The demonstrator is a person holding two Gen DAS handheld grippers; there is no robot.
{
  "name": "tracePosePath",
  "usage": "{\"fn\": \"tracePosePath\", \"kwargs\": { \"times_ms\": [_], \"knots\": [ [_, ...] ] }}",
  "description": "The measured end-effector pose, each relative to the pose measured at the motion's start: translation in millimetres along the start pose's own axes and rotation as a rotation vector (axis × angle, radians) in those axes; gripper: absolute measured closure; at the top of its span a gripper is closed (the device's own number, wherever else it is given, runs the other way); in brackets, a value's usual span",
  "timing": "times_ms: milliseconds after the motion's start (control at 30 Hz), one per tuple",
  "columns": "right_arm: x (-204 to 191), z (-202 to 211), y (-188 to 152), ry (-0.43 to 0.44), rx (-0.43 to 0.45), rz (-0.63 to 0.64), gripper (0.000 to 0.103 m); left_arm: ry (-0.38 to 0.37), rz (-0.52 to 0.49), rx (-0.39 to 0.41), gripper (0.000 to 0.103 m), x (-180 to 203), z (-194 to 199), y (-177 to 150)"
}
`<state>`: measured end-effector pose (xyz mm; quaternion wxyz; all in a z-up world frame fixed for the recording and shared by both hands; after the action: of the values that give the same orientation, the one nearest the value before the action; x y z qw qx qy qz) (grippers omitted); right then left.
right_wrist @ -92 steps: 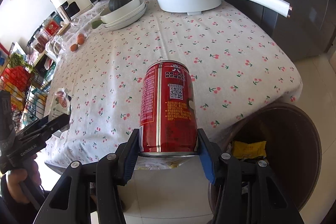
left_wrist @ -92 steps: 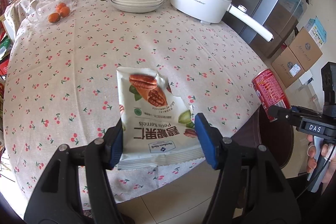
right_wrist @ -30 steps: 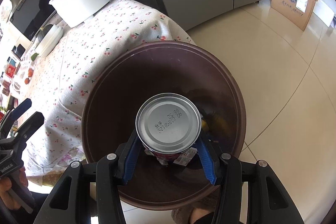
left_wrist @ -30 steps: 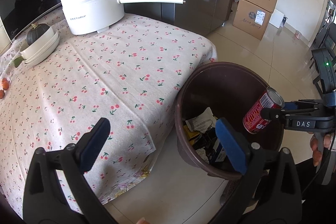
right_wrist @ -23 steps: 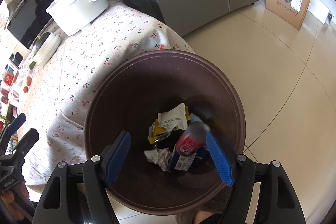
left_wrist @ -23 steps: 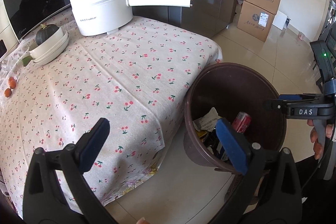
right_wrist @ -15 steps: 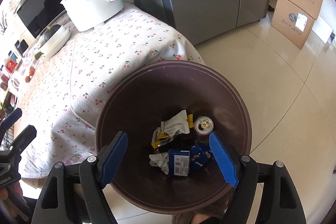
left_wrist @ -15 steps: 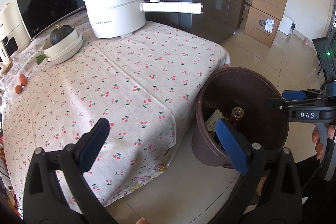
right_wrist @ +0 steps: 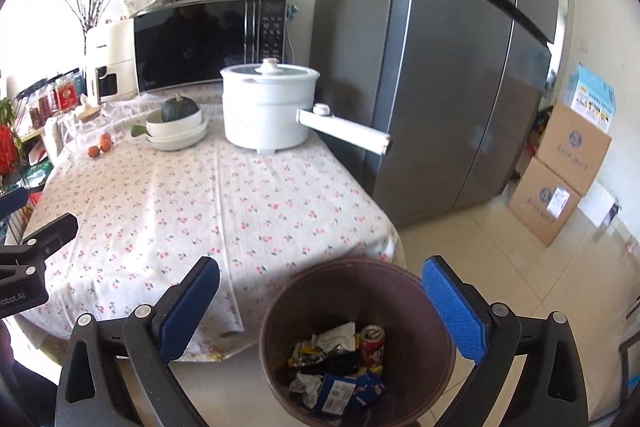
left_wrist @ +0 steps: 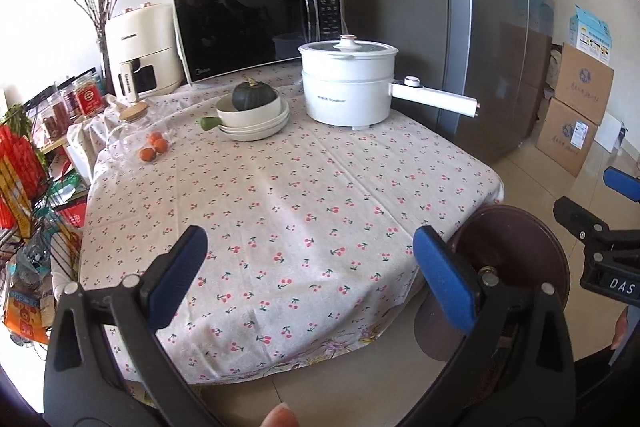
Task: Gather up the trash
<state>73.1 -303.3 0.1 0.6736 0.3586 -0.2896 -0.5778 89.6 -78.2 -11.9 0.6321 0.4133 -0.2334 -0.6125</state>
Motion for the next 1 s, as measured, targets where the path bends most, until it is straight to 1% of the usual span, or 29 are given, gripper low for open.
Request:
{"fn": "tracePosePath", "kwargs": {
  "times_ms": [133, 300, 533, 1000],
  "knots": [
    [-27, 5, 9, 0.027, 0.023, 0.047, 0.000, 0.056, 0.056, 0.014, 0.001, -24, 6, -3],
    [-49, 3, 7, 0.059, 0.024, 0.063, 0.000, 0.081, 0.081, 0.017, 0.001, -39, 9, -11],
    [-52, -4, 1, 0.060, -0.002, 0.047, 0.000, 0.080, 0.097, 0.019, 0.001, -47, 12, -17],
    [-53, -5, -3, 0.057, -0.016, 0.051, 0.000, 0.061, 0.088, 0.030, 0.001, -39, 17, -16]
  ]
}}
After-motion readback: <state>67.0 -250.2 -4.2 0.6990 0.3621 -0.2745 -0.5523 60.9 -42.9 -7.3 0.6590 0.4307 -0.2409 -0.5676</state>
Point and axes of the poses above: each gripper's, at about its wrist camera, not at the fingertips, and z roughly against the way its jaws point, x to its right, y to its top, the point moved 7 cm from there along -z, roughly the way its jaws point, and after that the axes turned 14 degrees about y, right-handed, at the moved point
